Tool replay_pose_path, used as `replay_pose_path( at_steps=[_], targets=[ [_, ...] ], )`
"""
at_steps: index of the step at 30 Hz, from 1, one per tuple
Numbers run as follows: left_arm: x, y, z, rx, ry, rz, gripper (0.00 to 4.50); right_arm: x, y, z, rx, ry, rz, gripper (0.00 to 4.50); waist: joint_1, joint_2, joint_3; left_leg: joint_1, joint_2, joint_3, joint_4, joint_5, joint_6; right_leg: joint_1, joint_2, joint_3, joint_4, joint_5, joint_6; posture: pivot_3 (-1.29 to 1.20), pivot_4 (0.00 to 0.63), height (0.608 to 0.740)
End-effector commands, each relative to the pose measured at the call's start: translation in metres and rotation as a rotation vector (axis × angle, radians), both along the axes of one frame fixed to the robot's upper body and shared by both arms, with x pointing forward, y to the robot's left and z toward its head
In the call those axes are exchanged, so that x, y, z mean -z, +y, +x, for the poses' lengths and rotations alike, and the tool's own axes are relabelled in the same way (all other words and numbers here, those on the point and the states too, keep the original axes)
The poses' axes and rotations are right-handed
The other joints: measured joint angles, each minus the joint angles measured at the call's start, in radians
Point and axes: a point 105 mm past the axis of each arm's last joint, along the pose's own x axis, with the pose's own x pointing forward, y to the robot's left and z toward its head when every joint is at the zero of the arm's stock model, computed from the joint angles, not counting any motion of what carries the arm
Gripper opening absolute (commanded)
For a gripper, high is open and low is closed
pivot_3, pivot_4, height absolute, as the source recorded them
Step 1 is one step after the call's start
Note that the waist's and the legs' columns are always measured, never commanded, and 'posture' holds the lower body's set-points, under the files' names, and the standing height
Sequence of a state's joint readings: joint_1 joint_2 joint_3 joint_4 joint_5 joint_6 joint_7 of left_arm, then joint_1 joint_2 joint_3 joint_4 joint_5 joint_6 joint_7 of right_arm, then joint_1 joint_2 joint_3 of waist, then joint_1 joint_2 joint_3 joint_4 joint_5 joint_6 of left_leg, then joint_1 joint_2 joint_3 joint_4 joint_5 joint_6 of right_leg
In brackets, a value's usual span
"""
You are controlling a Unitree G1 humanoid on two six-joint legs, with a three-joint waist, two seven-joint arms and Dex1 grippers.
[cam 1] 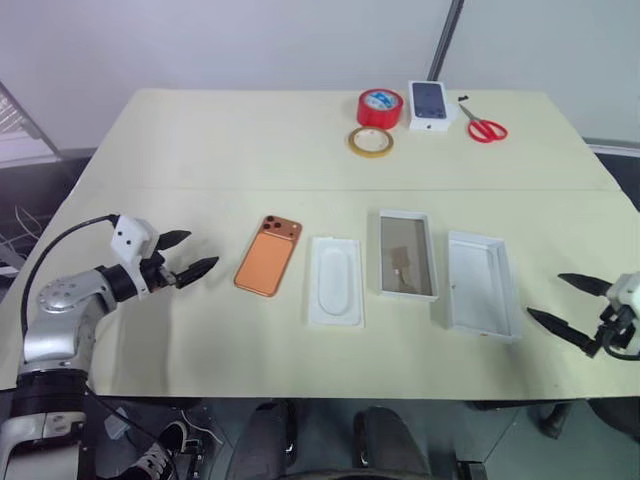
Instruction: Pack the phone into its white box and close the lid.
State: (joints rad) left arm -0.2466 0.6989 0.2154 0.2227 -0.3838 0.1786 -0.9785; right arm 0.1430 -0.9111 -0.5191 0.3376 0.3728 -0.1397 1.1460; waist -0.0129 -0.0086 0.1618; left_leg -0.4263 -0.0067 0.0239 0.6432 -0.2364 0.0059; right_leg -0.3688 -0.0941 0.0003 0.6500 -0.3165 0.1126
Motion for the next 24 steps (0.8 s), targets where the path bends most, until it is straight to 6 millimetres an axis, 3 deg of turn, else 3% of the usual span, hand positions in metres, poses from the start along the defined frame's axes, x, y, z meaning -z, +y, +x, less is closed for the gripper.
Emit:
replay_pose_path(
  at_steps=[1,12,24],
  targets=[
    [-0.007,-0.002,0.001,0.013,-0.047,0.034,4.47,-0.015,-0.005,-0.002,0.007,-0.044,-0.023,4.48,0.0,0.0,0.0,0.0,0.0,0.0,0.0,0.0,0.0,0.0,0.0,0.0,0.0,0.0,0.0,0.0,0.15,0.728],
    [-0.013,-0.007,0.004,0.018,-0.061,0.057,4.47,-0.02,0.014,0.014,-0.034,-0.066,0.003,4.48,0.0,0.0,0.0,0.0,0.0,0.0,0.0,0.0,0.0,0.0,0.0,0.0,0.0,0.0,0.0,0.0,0.15,0.728],
    [-0.009,-0.006,-0.001,0.016,-0.05,0.102,4.47,-0.02,0.022,0.021,-0.052,-0.07,0.012,4.48,0.0,0.0,0.0,0.0,0.0,0.0,0.0,0.0,0.0,0.0,0.0,0.0,0.0,0.0,0.0,0.0,0.15,0.728]
  ],
)
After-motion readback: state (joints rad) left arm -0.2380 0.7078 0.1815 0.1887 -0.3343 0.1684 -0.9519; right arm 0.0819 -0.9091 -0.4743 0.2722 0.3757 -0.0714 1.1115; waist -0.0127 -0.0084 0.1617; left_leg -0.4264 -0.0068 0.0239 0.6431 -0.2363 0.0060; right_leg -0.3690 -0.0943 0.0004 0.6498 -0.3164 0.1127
